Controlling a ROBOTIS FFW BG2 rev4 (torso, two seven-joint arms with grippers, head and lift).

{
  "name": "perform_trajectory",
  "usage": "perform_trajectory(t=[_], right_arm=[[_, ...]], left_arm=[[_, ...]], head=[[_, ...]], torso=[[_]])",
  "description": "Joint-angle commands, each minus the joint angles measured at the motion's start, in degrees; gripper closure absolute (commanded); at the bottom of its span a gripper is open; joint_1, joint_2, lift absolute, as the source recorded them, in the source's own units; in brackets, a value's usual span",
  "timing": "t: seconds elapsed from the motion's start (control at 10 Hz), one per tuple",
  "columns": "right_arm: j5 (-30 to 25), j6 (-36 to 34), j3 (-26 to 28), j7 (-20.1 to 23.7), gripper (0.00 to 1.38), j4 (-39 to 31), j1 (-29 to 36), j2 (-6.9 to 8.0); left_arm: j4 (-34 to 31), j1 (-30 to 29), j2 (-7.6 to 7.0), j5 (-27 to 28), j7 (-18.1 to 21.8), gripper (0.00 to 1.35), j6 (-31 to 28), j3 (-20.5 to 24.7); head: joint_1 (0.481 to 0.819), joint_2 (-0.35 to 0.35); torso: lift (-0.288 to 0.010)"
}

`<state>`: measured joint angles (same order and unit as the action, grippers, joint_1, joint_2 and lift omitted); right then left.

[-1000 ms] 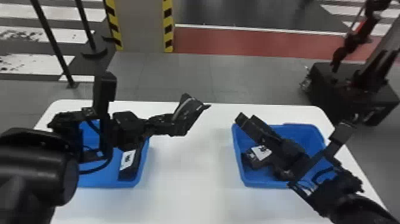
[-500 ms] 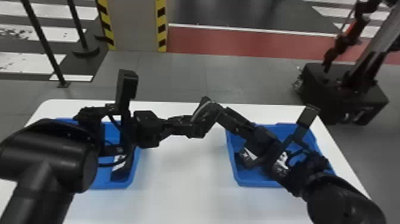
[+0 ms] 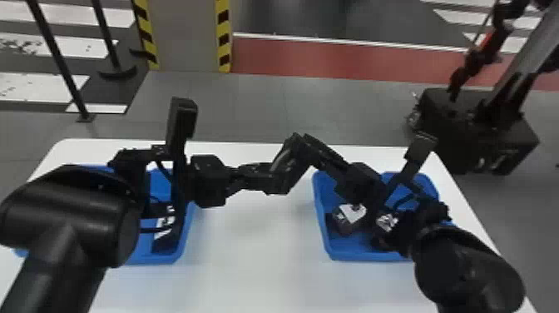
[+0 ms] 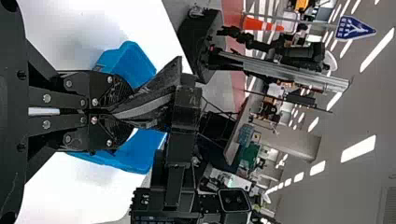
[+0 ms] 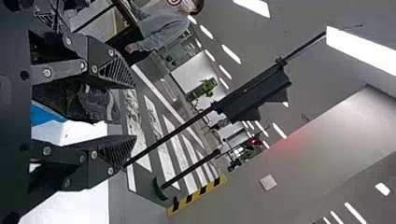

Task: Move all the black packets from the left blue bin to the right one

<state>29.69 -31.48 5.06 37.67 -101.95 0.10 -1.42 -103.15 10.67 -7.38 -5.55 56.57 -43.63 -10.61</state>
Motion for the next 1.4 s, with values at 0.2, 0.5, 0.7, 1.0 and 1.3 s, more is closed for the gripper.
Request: perform_trajectory(t=[0.2,0.5,0.7,1.0,1.3], right_arm=[[0.9,0.41,-0.14,1.62,1.29,-0.35,1.16,1.06],[0.72,2.66,-0.14,1.71,1.29,-0.35,1.87,1.47],[2.83,4.49,0.66,0.83,1.29,0.63,1.16,1.47],[3.19,7.3,6.9,-0.84,1.29,2.74,-0.24,1.24],[3.89,10.11,10.68,-4.71,1.29,6.96,0.88,-2.36]], left_arm=[[0.0,0.16,0.43,0.45,-0.68,1.21,0.89,1.03],[0.0,0.16,0.61,-0.25,-2.35,1.18,1.87,1.3],[0.0,-2.51,1.14,-2.54,-5.6,0.4,1.03,2.61],[-0.14,-6.73,1.58,-2.71,-6.74,0.14,2.29,6.48],[-7.03,-16.01,2.1,-4.65,-7.97,0.14,5.67,13.95]], head=[[0.695,-0.099],[0.695,-0.088],[0.695,-0.089],[0.695,-0.104],[0.695,-0.148]], torso=[[-0.11],[-0.11],[-0.11],[-0.11],[-0.11]])
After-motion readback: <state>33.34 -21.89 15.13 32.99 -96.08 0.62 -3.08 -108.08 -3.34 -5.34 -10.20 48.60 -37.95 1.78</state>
